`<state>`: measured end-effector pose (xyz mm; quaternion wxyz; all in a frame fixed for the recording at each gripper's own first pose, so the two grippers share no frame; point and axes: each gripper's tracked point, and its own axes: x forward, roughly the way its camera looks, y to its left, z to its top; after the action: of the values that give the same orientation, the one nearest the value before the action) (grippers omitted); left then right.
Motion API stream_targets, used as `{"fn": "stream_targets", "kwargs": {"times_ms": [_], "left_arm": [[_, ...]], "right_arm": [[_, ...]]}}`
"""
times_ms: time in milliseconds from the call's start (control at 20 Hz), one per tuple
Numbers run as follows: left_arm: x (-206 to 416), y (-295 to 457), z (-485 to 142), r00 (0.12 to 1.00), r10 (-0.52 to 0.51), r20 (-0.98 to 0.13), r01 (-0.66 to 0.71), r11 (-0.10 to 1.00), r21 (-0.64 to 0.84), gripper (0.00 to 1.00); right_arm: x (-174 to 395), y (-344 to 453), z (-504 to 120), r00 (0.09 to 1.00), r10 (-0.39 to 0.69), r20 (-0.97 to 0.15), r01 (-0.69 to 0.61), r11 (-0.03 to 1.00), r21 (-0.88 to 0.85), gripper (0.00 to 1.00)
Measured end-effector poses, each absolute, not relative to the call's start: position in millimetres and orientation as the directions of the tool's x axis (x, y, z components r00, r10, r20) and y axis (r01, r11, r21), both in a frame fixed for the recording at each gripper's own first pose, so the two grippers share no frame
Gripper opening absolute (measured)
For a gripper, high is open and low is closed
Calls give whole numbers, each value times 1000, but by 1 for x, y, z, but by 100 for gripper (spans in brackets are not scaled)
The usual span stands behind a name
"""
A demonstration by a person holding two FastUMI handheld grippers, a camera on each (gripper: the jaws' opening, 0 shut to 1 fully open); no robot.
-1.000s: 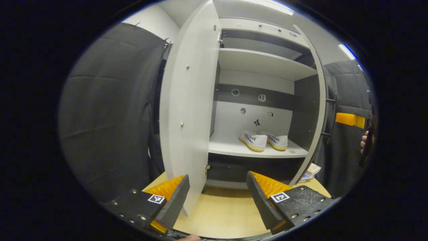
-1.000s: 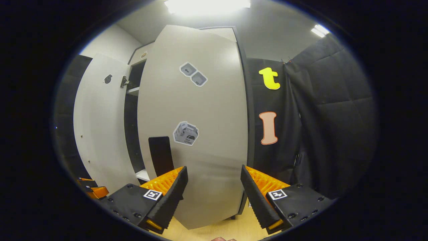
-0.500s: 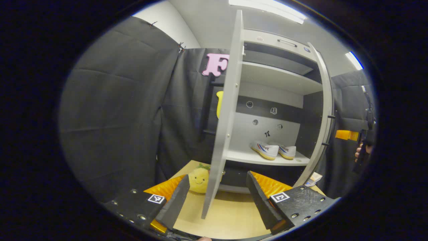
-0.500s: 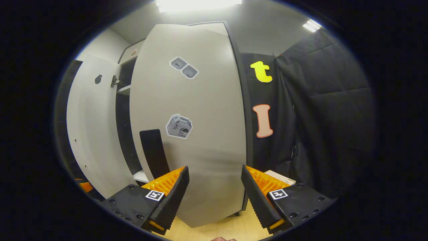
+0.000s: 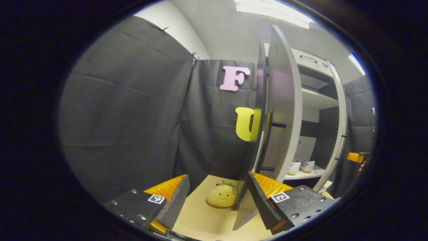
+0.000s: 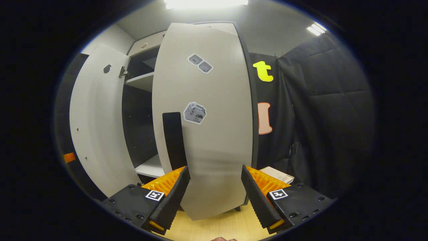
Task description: Grab one shoe with the right hand and put it into the shoe cabinet, grab the other shoe with the left hand and put it into the shoe cabinet; then close the right door with the right hand and the left door with the left hand.
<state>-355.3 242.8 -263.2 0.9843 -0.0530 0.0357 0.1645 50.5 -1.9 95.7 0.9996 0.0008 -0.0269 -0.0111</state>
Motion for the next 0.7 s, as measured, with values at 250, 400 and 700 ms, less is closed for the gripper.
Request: {"fn": "stream_targets", "kwargs": {"times_ms": [250, 400, 700], "left_arm": [[-314, 272, -243, 965, 258, -54, -261, 964, -57, 100], [-284, 272, -235, 978, 206, -39, -207, 978, -24, 89], [-237, 254, -227, 995, 90, -33, -91, 995, -51, 100]], "right_arm": [[35, -6, 66, 997, -73, 0, 73, 997, -7, 98], [29, -6, 49, 994, -101, -39, 101, 995, -13, 98], [14, -14, 24, 980, -166, -108, 169, 985, 18, 98]]}}
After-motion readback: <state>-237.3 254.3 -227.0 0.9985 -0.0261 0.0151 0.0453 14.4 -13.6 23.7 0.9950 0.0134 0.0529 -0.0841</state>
